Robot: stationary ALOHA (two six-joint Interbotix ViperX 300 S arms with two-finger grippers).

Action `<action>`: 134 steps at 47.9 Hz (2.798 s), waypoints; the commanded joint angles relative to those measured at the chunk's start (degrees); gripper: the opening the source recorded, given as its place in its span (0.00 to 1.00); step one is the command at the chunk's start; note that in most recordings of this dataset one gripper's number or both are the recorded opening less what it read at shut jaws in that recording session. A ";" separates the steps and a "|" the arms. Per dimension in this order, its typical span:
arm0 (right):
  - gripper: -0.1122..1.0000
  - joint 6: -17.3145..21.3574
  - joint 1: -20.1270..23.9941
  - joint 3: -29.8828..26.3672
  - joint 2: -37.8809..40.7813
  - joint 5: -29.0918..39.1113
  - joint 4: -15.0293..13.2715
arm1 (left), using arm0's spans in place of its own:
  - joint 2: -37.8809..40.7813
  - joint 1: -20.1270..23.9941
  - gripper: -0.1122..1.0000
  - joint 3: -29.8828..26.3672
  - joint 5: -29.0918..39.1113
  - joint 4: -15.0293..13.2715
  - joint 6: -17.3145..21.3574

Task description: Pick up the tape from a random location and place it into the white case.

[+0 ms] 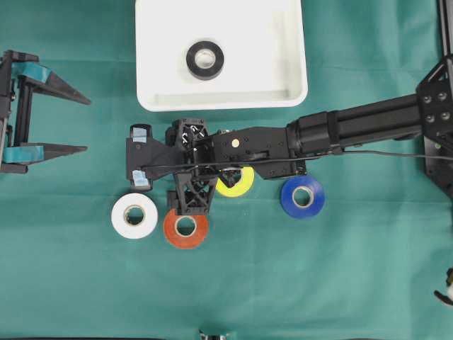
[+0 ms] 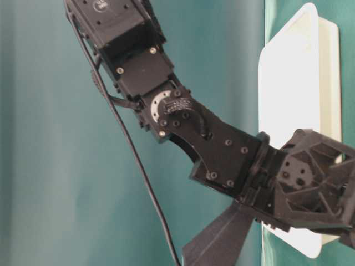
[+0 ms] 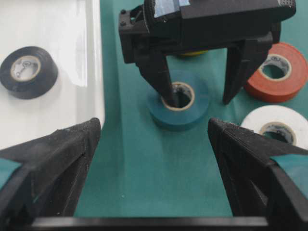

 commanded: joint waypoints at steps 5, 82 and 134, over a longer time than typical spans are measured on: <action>0.93 0.26 -0.35 -0.62 -0.53 0.18 0.00 | 0.26 -0.09 0.98 -0.70 -0.26 -0.09 0.00; 0.46 0.18 -0.44 -0.62 -0.62 0.00 0.00 | 0.18 -0.18 0.98 -0.70 -0.26 -0.09 0.00; 0.36 0.09 -0.35 -2.11 -16.79 14.50 -2.64 | 0.18 -0.09 0.98 -0.70 -0.26 -0.09 0.00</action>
